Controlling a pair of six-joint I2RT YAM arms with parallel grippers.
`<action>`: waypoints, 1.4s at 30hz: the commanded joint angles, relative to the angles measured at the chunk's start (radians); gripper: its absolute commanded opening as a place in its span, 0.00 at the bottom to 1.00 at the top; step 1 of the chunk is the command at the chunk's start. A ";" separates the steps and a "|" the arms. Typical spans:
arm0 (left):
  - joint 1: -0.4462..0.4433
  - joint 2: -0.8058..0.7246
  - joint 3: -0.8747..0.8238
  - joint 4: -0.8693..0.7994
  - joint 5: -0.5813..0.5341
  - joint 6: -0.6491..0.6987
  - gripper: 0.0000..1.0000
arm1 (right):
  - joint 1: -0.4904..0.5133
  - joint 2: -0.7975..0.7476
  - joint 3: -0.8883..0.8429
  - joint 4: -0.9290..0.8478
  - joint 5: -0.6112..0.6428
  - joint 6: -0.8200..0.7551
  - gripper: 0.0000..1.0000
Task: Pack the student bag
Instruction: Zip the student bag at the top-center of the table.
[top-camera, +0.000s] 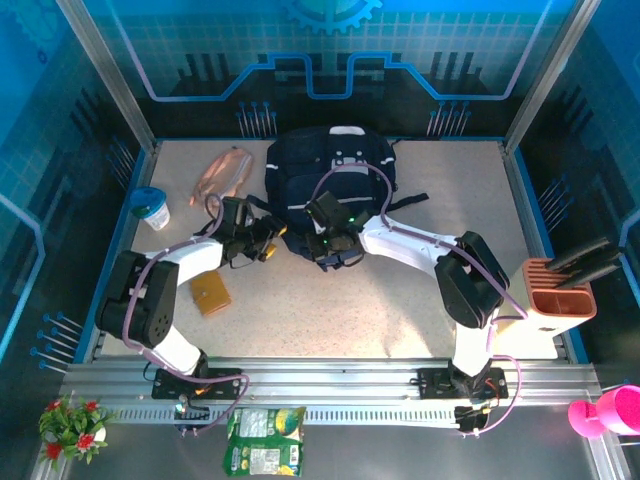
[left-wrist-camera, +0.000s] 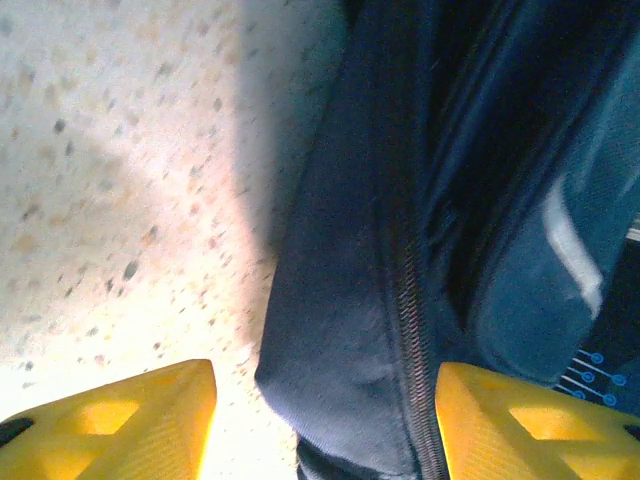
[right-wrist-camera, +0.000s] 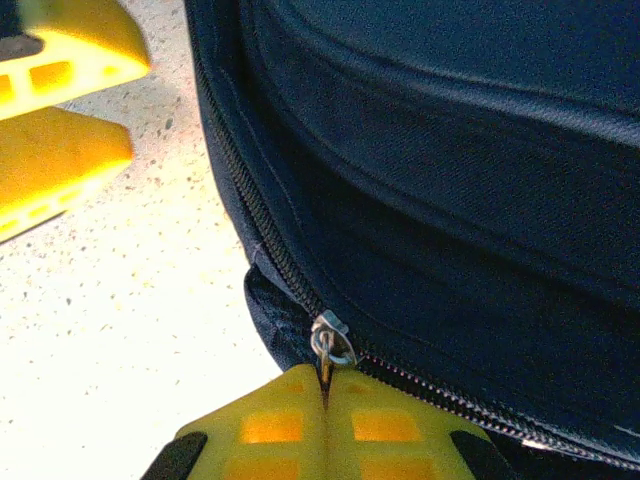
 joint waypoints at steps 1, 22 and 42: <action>-0.016 0.037 0.025 0.054 0.034 -0.038 0.60 | 0.015 0.012 0.033 -0.002 -0.071 -0.012 0.00; -0.041 0.182 0.135 -0.004 -0.028 0.049 0.05 | -0.059 -0.113 -0.139 -0.157 0.155 -0.022 0.00; -0.042 0.174 0.140 0.001 0.004 0.057 0.00 | -0.075 -0.071 -0.139 -0.074 0.129 0.022 0.22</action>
